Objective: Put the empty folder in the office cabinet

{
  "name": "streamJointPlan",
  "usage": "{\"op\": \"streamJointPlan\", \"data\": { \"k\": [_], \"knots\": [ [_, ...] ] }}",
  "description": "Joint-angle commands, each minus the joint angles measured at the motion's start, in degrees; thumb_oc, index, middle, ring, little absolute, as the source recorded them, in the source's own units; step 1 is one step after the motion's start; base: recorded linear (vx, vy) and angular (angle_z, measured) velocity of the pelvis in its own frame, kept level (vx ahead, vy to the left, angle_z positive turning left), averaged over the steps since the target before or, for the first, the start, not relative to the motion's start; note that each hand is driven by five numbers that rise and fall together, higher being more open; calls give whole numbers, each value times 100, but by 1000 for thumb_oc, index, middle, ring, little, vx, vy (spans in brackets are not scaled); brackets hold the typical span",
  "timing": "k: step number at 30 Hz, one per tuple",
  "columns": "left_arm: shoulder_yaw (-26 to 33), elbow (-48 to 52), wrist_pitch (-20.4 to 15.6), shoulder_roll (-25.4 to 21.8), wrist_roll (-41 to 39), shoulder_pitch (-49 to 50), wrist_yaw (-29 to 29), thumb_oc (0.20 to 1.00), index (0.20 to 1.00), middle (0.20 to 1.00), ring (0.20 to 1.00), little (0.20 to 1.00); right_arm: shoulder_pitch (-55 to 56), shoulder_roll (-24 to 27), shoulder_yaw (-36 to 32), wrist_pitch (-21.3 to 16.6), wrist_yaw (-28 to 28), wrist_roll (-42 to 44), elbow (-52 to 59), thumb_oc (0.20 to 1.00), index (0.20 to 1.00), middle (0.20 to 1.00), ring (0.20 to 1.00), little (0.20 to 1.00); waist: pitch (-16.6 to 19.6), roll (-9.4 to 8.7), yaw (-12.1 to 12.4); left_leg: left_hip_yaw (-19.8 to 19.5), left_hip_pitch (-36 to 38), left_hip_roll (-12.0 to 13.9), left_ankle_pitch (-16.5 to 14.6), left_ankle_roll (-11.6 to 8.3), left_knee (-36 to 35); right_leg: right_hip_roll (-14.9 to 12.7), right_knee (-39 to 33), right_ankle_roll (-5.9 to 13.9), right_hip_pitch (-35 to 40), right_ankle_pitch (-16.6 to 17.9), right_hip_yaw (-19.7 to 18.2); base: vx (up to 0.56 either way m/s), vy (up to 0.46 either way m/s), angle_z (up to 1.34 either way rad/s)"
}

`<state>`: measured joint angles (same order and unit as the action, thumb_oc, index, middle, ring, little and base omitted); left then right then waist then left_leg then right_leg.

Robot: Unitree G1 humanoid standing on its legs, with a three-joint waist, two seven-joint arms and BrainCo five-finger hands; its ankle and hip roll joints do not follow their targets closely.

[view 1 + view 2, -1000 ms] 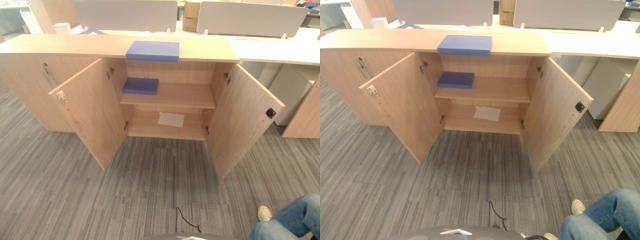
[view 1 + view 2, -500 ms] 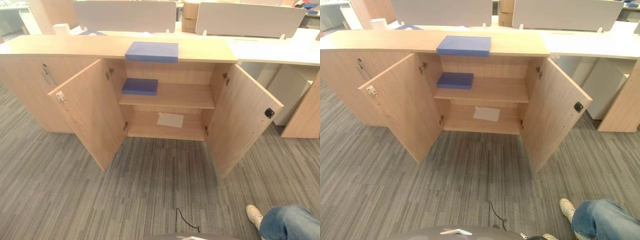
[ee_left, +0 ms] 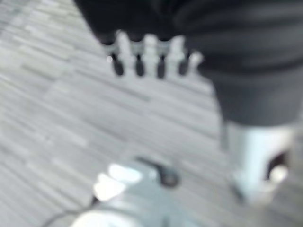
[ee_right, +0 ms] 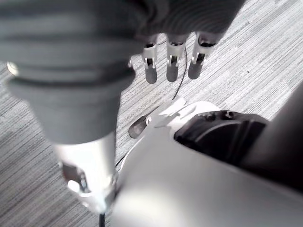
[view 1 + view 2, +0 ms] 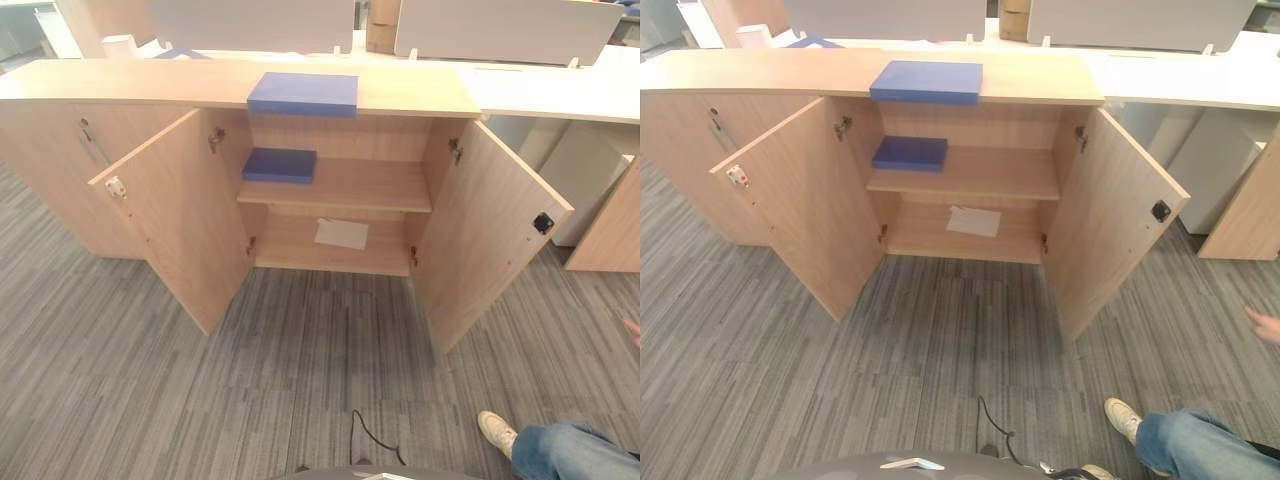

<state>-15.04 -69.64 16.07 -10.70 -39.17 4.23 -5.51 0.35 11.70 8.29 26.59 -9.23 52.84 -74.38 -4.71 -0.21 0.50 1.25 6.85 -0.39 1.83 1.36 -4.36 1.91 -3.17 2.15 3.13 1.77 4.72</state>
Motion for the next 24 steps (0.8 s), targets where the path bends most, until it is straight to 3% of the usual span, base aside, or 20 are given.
{"op": "streamJointPlan", "data": {
  "k": [1, 24],
  "knots": [
    [244, -356, 72, -133, 114, -202, -72, 1000, 1000, 1000, 1000, 1000, -192, 60, 153, 176, 5, -14, -139, 1000, 1000, 1000, 1000, 1000, 23, -166, -71, 107, -172, -247, -420, 38, -64, -126, -183, 172, 325, -227, 313, 37, -13, 2],
    [331, -348, 120, -87, 16, -193, -166, 1000, 1000, 1000, 1000, 1000, -143, 70, 111, 273, 26, -192, -175, 1000, 1000, 1000, 1000, 1000, -165, -108, -137, 121, -123, -149, -403, -10, 42, -138, -67, 54, 367, -336, 340, 52, -11, 1]
  ]
}}
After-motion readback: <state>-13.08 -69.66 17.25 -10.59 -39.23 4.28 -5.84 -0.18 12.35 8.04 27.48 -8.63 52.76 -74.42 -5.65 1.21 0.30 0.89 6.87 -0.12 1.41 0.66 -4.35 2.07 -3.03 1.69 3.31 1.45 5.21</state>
